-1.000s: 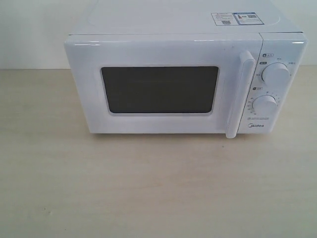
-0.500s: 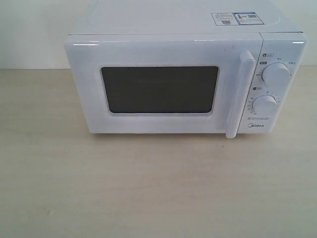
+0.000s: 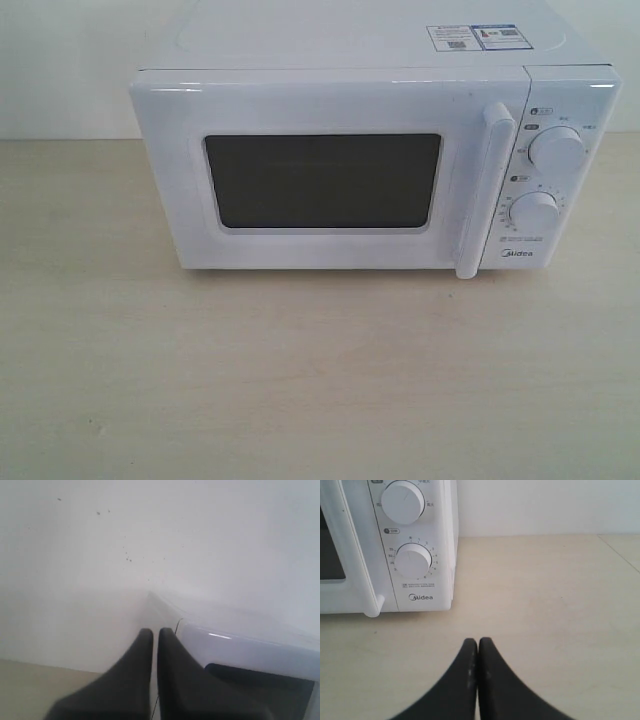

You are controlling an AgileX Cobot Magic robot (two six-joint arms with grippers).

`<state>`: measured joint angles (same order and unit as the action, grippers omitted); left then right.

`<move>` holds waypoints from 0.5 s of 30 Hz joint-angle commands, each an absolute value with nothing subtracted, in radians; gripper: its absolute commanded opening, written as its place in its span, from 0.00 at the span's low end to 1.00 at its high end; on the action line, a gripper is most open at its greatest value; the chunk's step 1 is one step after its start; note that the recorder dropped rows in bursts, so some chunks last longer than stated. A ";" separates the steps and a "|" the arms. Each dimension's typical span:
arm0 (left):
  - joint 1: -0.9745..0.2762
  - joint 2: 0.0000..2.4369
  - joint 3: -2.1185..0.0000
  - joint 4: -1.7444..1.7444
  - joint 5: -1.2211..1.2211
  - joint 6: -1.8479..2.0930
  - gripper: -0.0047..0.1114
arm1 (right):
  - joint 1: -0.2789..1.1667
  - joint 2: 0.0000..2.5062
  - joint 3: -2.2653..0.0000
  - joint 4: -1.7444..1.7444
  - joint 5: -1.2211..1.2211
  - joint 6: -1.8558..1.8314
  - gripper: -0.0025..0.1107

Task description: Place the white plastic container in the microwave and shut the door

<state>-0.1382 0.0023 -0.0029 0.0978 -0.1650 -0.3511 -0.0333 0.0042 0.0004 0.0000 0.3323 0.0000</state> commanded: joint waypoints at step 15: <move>-0.134 0.000 0.000 0.022 0.308 0.106 0.08 | -0.038 0.000 0.000 -0.009 0.322 0.000 0.02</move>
